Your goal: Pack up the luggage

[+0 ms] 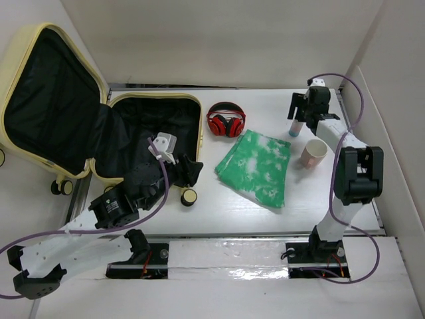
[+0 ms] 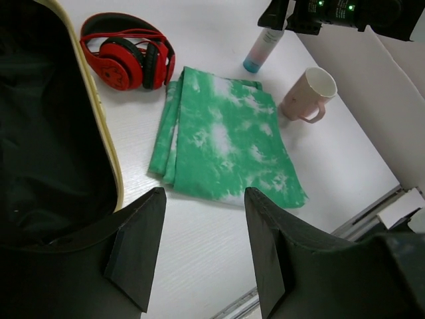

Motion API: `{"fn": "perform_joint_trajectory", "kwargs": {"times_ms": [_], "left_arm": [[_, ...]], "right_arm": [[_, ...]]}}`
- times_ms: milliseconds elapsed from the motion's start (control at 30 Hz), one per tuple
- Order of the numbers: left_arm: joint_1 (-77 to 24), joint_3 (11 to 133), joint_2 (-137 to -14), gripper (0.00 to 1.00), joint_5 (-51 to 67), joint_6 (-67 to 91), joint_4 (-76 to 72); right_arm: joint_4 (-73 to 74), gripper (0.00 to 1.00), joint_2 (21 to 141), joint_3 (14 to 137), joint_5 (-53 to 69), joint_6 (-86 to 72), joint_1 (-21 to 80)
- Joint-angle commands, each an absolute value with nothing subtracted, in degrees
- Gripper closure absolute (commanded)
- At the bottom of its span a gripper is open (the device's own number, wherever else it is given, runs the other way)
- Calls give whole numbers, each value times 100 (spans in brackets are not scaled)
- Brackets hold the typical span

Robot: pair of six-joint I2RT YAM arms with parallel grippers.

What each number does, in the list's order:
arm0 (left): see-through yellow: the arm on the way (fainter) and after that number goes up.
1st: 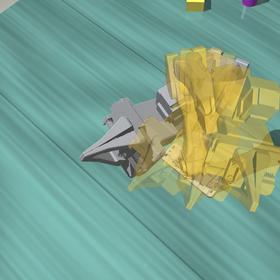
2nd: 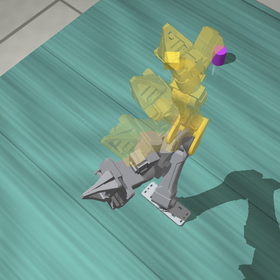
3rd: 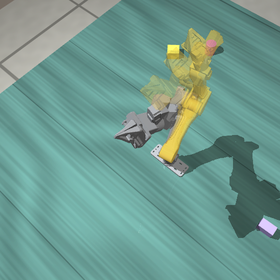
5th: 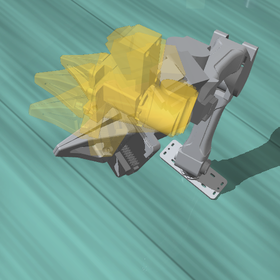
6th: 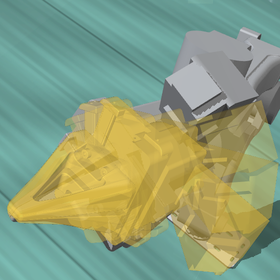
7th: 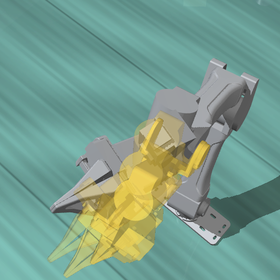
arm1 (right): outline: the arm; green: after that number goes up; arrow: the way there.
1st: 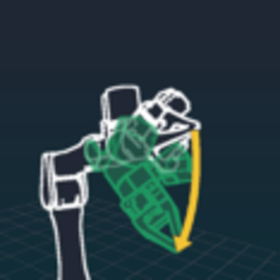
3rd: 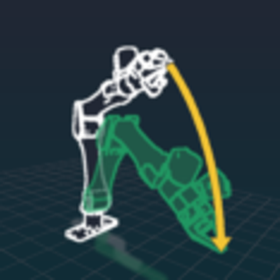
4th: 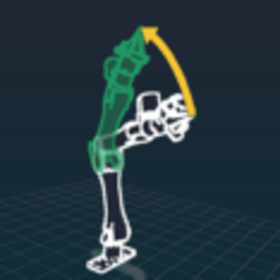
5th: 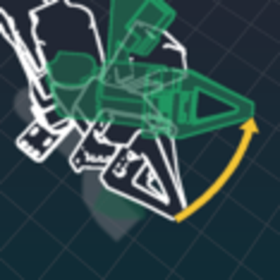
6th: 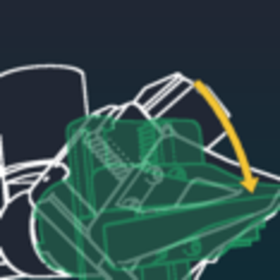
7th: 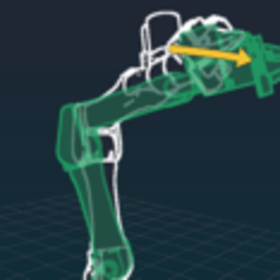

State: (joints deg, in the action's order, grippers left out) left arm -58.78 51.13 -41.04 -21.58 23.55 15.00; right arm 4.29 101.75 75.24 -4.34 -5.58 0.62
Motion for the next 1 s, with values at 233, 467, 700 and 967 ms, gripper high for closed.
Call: {"fn": "perform_joint_trajectory", "kwargs": {"times_ms": [233,467,700,967], "left_arm": [[-5528,4782,-3981,51,-2312,1732,1319],[-5177,4720,-3929,51,-1776,1600,1151],[-5177,4728,-3771,51,-2109,1731,1247],[-5177,4553,-2805,50,-2750,1898,1108]], "right_arm": [[90,43,10662,8026,-1432,-457,404],[-95,72,9813,7780,-1722,-308,754],[-308,73,8483,7786,-1496,290,2256],[-528,71,9227,8629,130,9,4437]]}}
